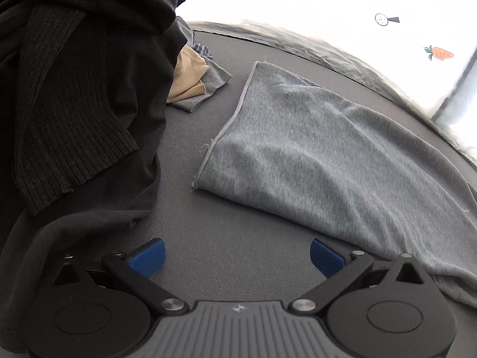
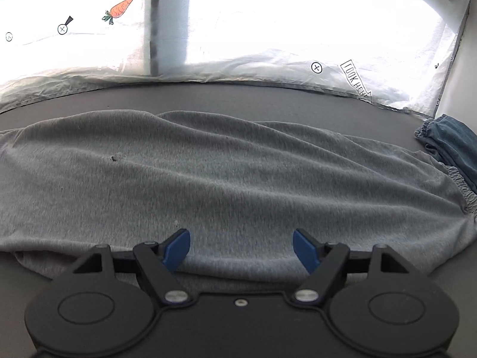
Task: Fold clothes
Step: 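Grasp the grey garment's edge with the left gripper while the right gripper smooths the fold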
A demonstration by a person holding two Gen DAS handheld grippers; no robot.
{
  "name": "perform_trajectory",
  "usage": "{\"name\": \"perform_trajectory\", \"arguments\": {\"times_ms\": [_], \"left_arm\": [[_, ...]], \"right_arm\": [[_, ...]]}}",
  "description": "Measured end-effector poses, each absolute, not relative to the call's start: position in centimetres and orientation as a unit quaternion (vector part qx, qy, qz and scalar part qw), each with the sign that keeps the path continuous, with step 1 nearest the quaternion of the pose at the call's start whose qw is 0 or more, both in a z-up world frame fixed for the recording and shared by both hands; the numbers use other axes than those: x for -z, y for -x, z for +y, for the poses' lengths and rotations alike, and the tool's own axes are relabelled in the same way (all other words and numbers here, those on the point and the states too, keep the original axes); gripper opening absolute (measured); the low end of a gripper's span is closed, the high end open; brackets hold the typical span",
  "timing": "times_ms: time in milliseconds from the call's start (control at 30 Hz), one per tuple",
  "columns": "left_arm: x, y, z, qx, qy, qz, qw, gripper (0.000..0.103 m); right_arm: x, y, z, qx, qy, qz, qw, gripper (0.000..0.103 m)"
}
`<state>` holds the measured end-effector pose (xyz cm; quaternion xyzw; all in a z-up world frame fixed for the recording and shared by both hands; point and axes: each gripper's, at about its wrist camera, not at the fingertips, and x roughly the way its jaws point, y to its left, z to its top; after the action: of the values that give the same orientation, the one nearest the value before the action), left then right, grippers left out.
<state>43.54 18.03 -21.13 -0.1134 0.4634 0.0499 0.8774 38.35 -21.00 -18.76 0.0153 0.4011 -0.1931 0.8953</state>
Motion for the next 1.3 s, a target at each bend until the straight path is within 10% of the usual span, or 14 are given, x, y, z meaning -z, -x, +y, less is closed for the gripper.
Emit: {"name": "perform_trajectory", "arguments": {"times_ms": [167,333,467,933,1300], "left_arm": [[20.7,-46.1,19.6,-0.073,0.176,0.445,0.875,0.092],[20.4,-47.2,20.4,-0.089,0.210,0.433,0.872,0.061],[20.5,-47.6,20.9,-0.084,0.221,0.434,0.869,0.006],[20.5,-48.4,20.0,-0.084,0.110,0.427,0.894,0.006],[19.8,-45.9,21.7,-0.071,0.185,0.425,0.883,0.061]], "right_arm": [[20.0,-39.0,-18.6,0.177,-0.013,0.432,0.884,0.075],[20.1,-38.7,-16.2,0.166,0.005,0.439,0.883,0.074],[20.0,-39.0,-14.8,0.155,0.012,0.444,0.882,0.064],[20.1,-39.0,-12.8,0.099,0.017,0.453,0.886,0.060],[19.4,-39.3,-13.7,0.107,-0.016,0.444,0.889,0.066]]}}
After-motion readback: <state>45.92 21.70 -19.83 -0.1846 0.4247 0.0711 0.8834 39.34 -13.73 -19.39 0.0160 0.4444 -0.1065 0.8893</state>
